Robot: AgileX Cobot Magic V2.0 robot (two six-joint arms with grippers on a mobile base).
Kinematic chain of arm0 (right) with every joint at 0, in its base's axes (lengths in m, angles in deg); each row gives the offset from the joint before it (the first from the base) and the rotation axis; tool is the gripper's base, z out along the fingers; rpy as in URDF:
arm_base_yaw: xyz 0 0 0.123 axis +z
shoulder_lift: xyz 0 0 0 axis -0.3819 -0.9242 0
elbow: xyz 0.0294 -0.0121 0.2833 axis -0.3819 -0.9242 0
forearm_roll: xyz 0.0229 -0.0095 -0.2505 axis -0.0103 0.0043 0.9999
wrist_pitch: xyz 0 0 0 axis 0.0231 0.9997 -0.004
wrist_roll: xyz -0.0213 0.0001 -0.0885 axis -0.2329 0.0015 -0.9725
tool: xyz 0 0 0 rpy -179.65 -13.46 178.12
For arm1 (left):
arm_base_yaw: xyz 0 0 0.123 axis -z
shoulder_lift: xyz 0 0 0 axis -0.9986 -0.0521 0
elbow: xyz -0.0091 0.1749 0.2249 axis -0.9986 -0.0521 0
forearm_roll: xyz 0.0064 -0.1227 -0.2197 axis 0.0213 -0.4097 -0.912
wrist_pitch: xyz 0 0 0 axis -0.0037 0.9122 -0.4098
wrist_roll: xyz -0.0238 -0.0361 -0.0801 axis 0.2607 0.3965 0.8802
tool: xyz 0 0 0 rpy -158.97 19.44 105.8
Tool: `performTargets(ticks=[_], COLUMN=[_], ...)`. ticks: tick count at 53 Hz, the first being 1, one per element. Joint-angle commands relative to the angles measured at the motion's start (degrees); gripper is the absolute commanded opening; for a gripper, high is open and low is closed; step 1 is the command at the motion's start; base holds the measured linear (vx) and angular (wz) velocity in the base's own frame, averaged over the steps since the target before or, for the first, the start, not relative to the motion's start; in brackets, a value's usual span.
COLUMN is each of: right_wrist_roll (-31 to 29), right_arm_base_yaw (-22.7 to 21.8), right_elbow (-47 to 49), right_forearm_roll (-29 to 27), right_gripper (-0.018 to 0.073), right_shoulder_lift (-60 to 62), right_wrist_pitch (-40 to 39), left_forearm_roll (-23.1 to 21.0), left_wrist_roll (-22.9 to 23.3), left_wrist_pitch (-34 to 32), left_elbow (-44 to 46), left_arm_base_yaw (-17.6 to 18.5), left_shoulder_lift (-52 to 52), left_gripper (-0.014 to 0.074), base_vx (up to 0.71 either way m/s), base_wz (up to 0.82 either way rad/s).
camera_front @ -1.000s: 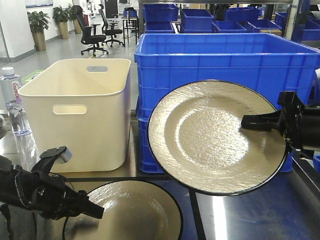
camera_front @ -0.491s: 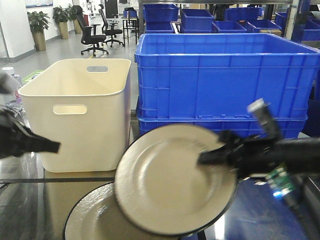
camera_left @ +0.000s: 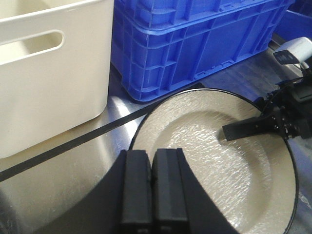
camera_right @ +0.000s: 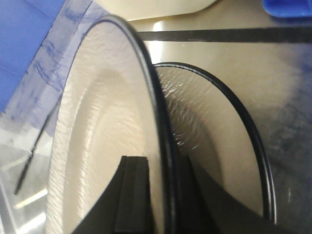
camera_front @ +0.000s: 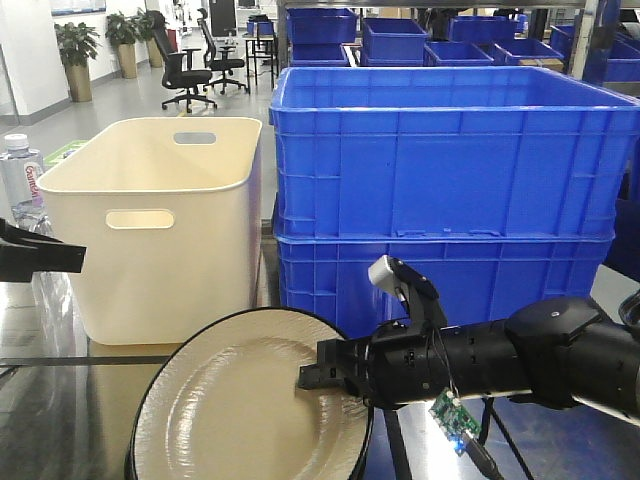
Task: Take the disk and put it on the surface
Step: 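Lower the right gripper's plate onto the stacked plate and release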
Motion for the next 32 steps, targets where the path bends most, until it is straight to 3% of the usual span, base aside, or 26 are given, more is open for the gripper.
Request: performTargets(ticks=[1, 9, 18, 25, 32], right_wrist_roll=[-5.05, -12.9, -21.01, -20.52, -13.75], right_arm_base_yaw=[0.46, 0.41, 0.41, -0.27, -2.34], right_elbow=[2.07, 2.07, 2.07, 2.07, 1.88], right_forearm_roll=[-1.83, 2.48, 11.0, 18.53, 23.82], right_gripper=[0.0314, 0.0522, 0.0582, 0.0562, 0.0443], right_shoulder_lift=[3.14, 3.52, 6.21, 9.2, 13.17], right_wrist_pitch=[0.17, -2.22, -12.6, -20.18, -20.15], left_forearm_roll=[-2.81, -2.69, 1.51, 11.5, 29.62], left_wrist_roll=[0.61, 0.61, 2.18, 9.1, 22.24], left_wrist_pitch=[-2.48, -2.03, -1.37, -1.54, -2.01], left_elbow=[1.76, 1.76, 1.65, 0.31, -3.56], left_arm_base_yaw=[-0.08, -0.08, -0.08, -0.08, -0.08], left_shoulder_lift=[1.59, 1.59, 1.71, 1.71, 1.71], left_gripper=[-0.0008, -0.0008, -0.0008, -0.0007, -0.0005], base_vx=[0.0, 0.0, 0.0, 0.0, 0.0], base_wz=[0.0, 0.0, 0.0, 0.0, 0.0])
